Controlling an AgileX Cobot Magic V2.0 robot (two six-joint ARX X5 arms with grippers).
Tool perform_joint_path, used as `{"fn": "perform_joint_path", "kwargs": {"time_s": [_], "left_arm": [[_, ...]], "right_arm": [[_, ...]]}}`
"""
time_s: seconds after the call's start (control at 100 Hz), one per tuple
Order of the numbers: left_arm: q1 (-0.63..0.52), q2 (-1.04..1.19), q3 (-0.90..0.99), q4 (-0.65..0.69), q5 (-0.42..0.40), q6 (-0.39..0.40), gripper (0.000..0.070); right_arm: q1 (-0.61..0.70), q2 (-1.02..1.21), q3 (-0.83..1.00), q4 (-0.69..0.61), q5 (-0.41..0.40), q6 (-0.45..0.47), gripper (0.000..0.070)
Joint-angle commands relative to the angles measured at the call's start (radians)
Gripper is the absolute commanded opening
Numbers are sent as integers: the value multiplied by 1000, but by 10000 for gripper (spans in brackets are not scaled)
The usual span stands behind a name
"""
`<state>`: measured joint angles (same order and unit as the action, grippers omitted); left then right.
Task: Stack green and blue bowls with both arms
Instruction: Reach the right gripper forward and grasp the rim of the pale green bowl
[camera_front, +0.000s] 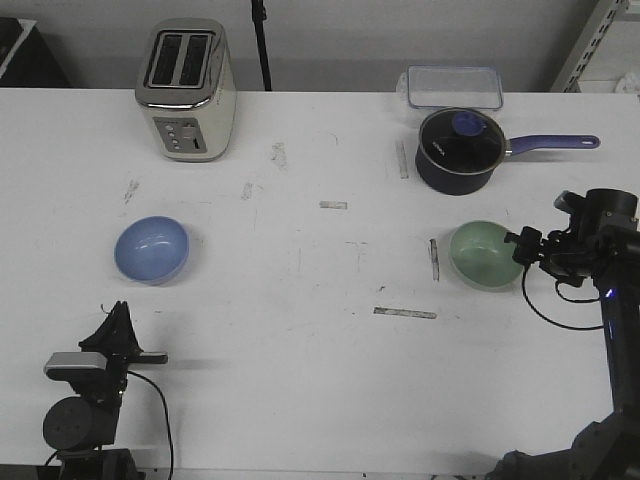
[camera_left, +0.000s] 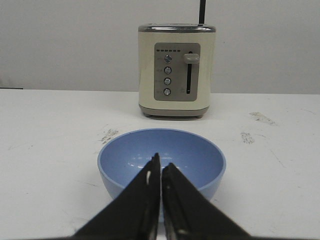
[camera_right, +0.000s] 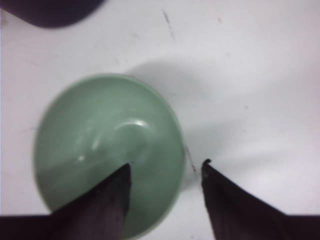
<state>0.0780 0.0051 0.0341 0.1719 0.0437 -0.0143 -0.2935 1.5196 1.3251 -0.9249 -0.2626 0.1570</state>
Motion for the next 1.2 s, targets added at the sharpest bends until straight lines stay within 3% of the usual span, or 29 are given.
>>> {"fn": "perform_joint_path", "kwargs": {"time_s": [0.0,0.47,0.66,0.86,1.01,1.15,1.19], "left_arm": [[0,-2,-22,12,2,-5,1],[0,-2,-22,12,2,-5,1],[0,-2,-22,12,2,-5,1],[0,-2,-22,12,2,-5,1],[0,-2,-22,12,2,-5,1],[0,-2,-22,12,2,-5,1],[0,-2,-22,12,2,-5,1]], "right_arm": [[-9,31,20,-6,-3,-29,489],[-9,173,19,39,-5,-51,494],[7,204,18,62,-13,-53,440],[13,204,17,89,-14,-53,210],[13,204,17,86,-14,-53,155],[13,204,17,85,-14,-53,11],[13,204,17,85,-14,-53,7]]}}
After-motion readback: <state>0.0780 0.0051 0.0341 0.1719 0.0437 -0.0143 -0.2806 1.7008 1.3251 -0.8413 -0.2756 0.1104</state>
